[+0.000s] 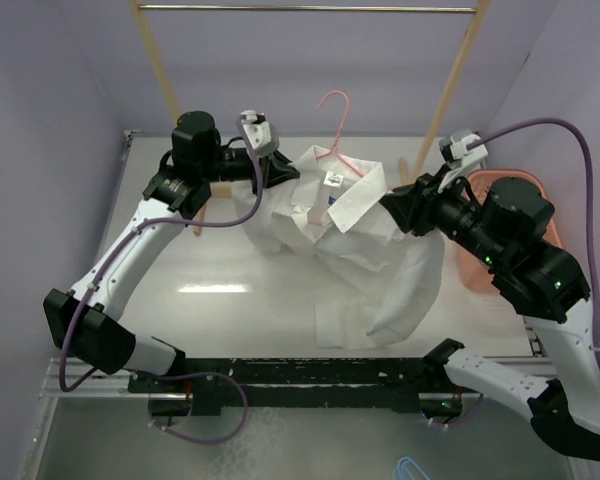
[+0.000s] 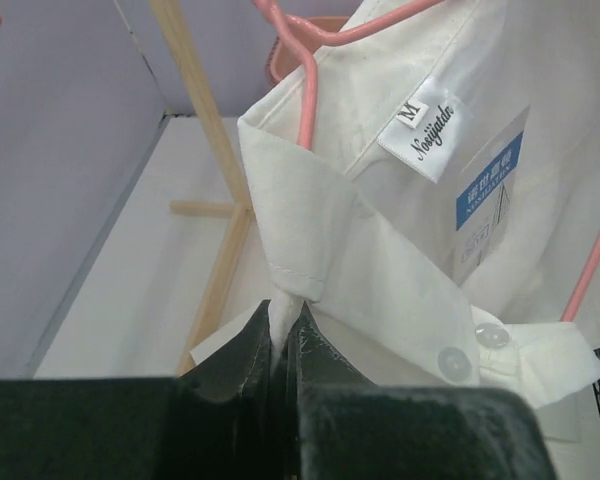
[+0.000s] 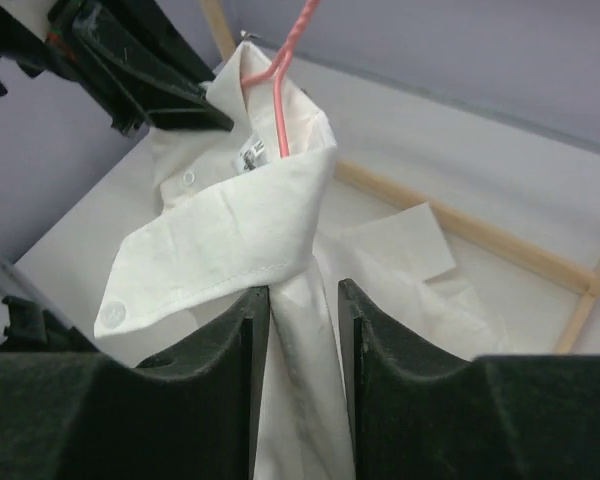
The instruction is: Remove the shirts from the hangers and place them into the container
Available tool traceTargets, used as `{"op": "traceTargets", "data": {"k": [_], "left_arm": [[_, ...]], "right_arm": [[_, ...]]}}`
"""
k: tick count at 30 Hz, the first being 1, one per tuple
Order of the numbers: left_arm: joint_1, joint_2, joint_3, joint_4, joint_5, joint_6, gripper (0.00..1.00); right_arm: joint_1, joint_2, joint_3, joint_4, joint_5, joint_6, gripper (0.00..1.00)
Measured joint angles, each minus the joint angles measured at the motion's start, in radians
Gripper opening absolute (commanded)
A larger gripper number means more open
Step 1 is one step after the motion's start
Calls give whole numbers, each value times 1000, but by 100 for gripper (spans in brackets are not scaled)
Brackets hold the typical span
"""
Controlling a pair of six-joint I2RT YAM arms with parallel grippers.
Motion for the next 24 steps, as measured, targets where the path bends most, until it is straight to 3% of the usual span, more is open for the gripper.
{"op": "traceTargets", "data": {"k": [3, 7, 8, 16, 24], "left_arm": [[-14, -24, -64, 47, -53, -22, 0], [-7, -57, -111, 117, -192, -66, 0], [-4, -65, -120, 137, -219, -74, 0], [1, -113, -159, 243, -281, -126, 0], [2, -177, -164, 275, -245, -176, 0]], "right_arm": [[3, -11, 4, 29, 86, -2, 49], [10, -36, 5, 8, 177, 3, 73], [10, -44, 5, 5, 186, 8, 74], [10, -92, -6, 8, 203, 23, 71], [10, 34, -47, 53, 204, 46, 65]]}}
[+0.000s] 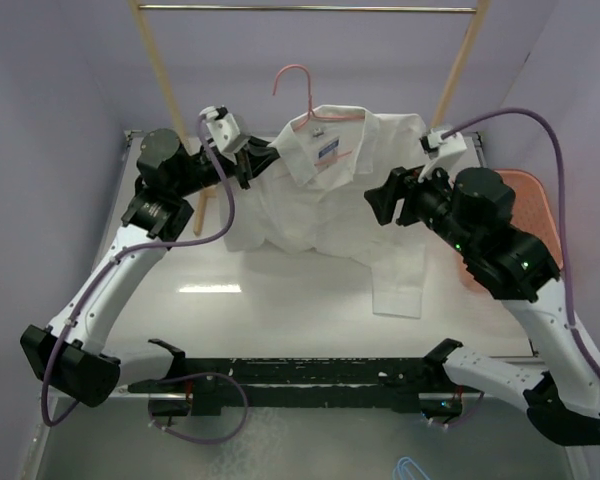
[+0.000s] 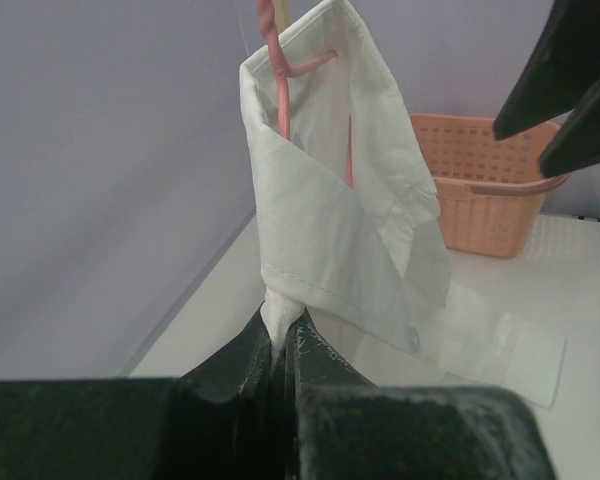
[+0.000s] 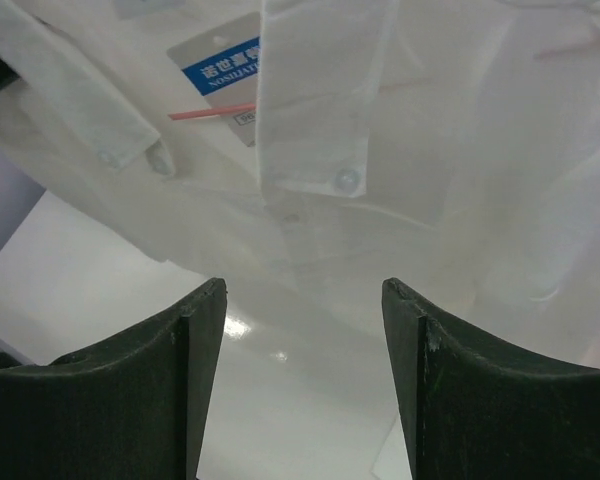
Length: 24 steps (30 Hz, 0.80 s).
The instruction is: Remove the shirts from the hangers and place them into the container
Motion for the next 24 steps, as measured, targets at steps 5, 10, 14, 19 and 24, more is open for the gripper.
{"op": "traceTargets", "data": {"k": [5, 10, 14, 19, 24], "left_arm": [[0, -45, -12, 20, 28, -27, 0], [-1, -51, -14, 21, 44, -39, 0], [-1, -51, -23, 19, 44, -39, 0], [-4, -51, -32, 16, 44, -40, 0], [-5, -51, -32, 18, 47, -47, 0]], "right_arm": [[0, 90, -18, 48, -10, 18, 65], [0, 119, -10, 106, -23, 29, 65], [0, 135, 21, 132, -18, 30, 68], [0, 145, 34, 149, 1, 29, 60], [0, 216, 75, 159, 24, 21, 0]]}}
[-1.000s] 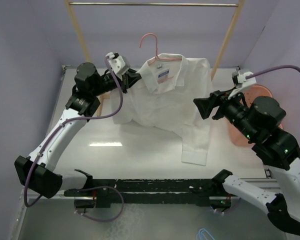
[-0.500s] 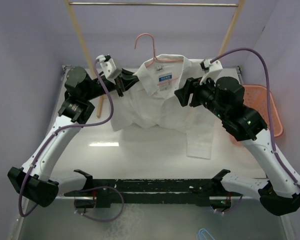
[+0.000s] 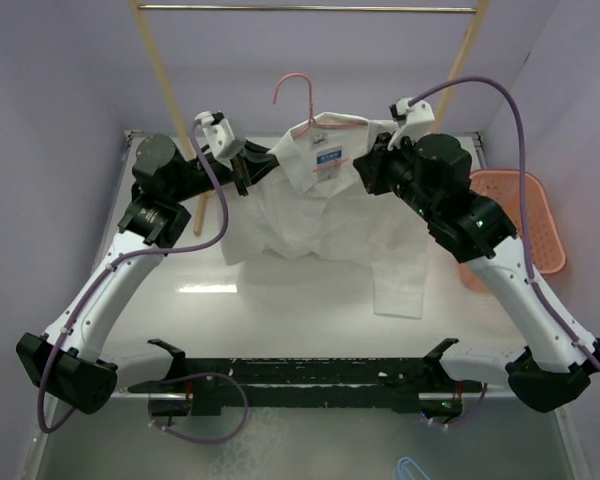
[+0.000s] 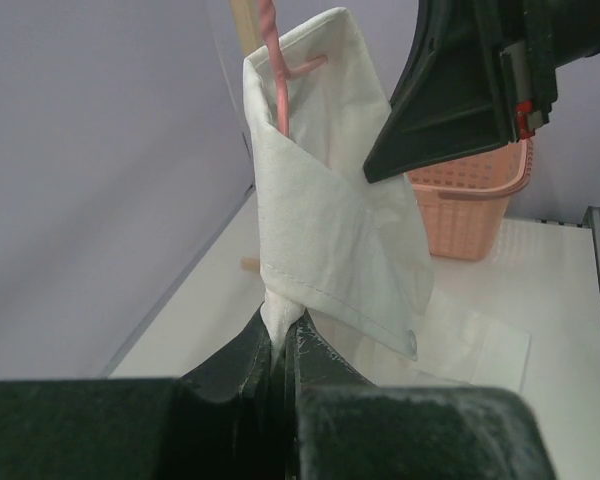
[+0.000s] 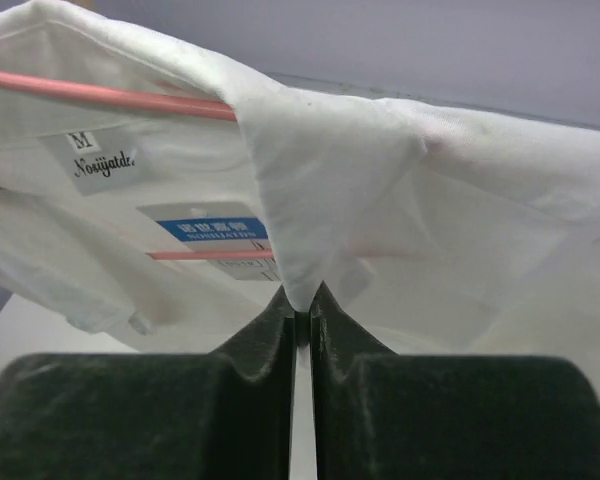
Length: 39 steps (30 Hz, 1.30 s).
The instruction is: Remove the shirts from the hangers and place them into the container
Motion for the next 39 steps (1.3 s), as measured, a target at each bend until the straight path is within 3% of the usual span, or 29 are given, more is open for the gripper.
{"op": "traceTargets", "data": {"k": [6, 11, 15, 21, 27, 39], "left_arm": [[0, 0, 0, -8, 0, -4, 0], [-1, 2, 0, -13, 9, 6, 0], [-12, 8, 0, -14, 79, 22, 0], [-26, 2, 11, -35, 229, 56, 0], [-26, -56, 0, -26, 243, 53, 0], [37, -8, -9, 218, 518, -238, 0]], "right_arm": [[0, 27, 5, -35, 81, -4, 0], [2, -85, 27, -102, 200, -57, 0], [8, -150, 124, -144, 295, -116, 0], [22, -165, 140, -174, 374, -176, 0], [35, -152, 138, -210, 446, -220, 0], [47, -160, 163, -256, 433, -232, 0]]}}
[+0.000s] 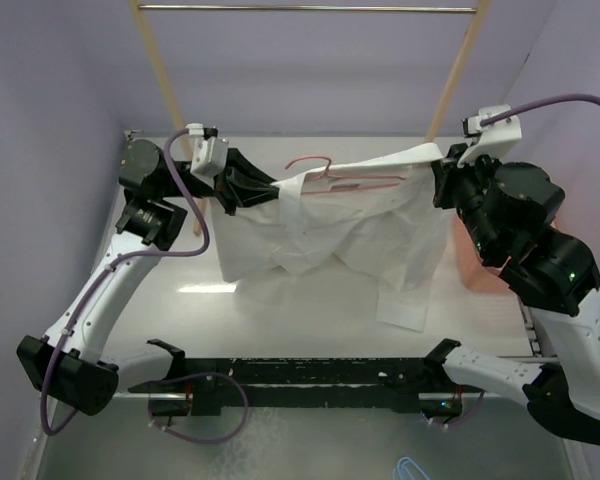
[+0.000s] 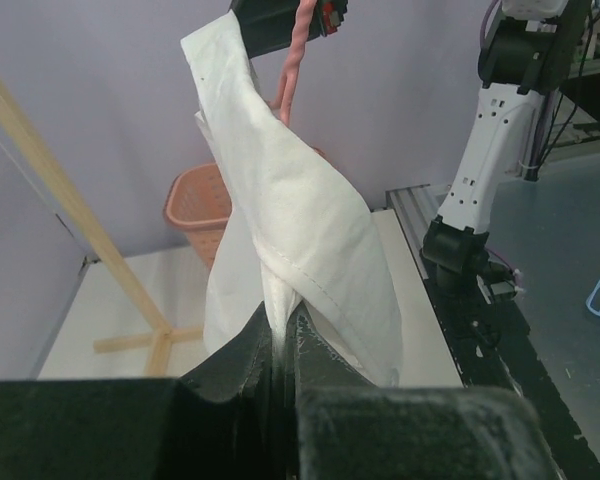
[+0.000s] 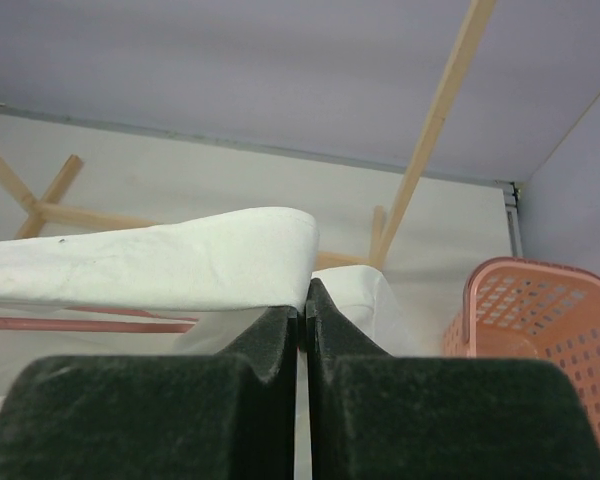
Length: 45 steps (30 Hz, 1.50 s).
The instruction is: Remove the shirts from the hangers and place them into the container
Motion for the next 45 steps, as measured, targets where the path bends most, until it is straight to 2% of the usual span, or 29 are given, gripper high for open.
{"op": "traceTargets", "data": {"k": [3, 8, 15, 18, 26, 30, 37, 41, 45], "left_arm": [[3, -5, 2, -2, -7, 7, 0], [12, -8, 61, -135, -11, 115, 0], [32, -29, 59, -125, -1, 114, 0], [37, -54, 59, -202, -79, 173, 0], [29, -129, 45, -333, -383, 319, 0], [26, -142, 28, -352, -422, 336, 0], [48, -140, -12, -321, -380, 262, 0], [98, -108, -19, -173, -238, 101, 0], [135, -86, -27, -50, -190, -28, 0]], "right_arm": [[0, 11, 52, -51, -29, 9, 0], [-3, 12, 103, -108, -126, 35, 0], [-18, 126, 260, -198, -187, 40, 0], [-23, 196, 323, -246, -152, 44, 0], [-6, 325, 363, -299, -5, 45, 0], [-1, 357, 386, -337, 16, 58, 0], [1, 307, 277, -350, 23, 101, 0], [1, 308, 277, -364, 27, 112, 0], [1, 301, 274, -372, 12, 132, 0]]}}
